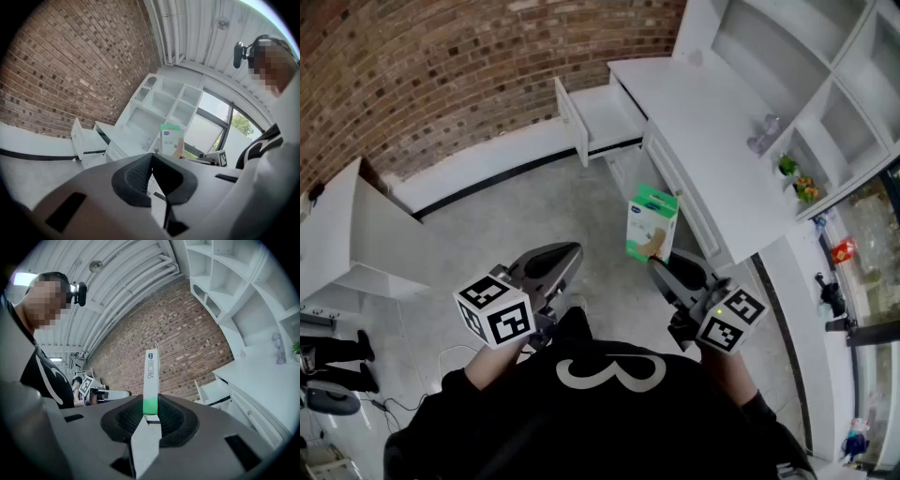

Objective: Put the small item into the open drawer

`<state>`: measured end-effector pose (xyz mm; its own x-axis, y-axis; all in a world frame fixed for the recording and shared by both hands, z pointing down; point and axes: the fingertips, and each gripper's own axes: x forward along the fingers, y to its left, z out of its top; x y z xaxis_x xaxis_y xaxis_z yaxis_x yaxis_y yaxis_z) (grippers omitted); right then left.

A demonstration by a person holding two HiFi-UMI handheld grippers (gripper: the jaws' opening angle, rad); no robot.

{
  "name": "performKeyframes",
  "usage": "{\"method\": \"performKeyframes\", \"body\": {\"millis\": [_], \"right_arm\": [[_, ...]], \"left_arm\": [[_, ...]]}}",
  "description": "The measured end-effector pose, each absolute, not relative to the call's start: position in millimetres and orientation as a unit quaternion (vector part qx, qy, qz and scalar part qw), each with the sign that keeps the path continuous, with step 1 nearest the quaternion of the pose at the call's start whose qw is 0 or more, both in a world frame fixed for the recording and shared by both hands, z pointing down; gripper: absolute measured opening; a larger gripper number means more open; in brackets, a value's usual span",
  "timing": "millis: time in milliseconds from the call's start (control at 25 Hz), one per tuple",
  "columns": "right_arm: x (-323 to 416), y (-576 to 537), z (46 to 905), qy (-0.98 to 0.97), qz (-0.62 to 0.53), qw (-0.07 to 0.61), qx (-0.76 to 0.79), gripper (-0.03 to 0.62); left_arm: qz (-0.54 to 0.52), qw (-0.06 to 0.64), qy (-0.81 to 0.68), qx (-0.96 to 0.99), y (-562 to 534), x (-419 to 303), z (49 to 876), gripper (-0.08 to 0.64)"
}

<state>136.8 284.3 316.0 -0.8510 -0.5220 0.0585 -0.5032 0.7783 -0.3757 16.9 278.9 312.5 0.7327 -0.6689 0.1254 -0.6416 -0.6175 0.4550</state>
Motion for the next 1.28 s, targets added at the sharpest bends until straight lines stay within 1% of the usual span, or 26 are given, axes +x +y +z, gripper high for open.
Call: {"method": "performKeyframes", "body": {"millis": [200,600,920,1280], "right_arm": [[148,309,308,0.944,-0.18,0.019,-0.276,0.095],[166,335,294,0.945,-0.166,0.035,-0.28,0.095],[179,333,288,0.944,-0.165,0.041,-0.284,0.095],[175,309,304,0.941,-0.169,0.027,-0.293,0.095]], "left_arm": [[-0.025,0.237,-0.359,0.902,306,31,305,0.002],[-0.02,0.209,-0.349,0.913,335,56,291,0.002],[-0.015,0.195,-0.351,0.916,334,67,286,0.002],[-0.006,0.207,-0.344,0.916,310,66,302,0.002]]}}
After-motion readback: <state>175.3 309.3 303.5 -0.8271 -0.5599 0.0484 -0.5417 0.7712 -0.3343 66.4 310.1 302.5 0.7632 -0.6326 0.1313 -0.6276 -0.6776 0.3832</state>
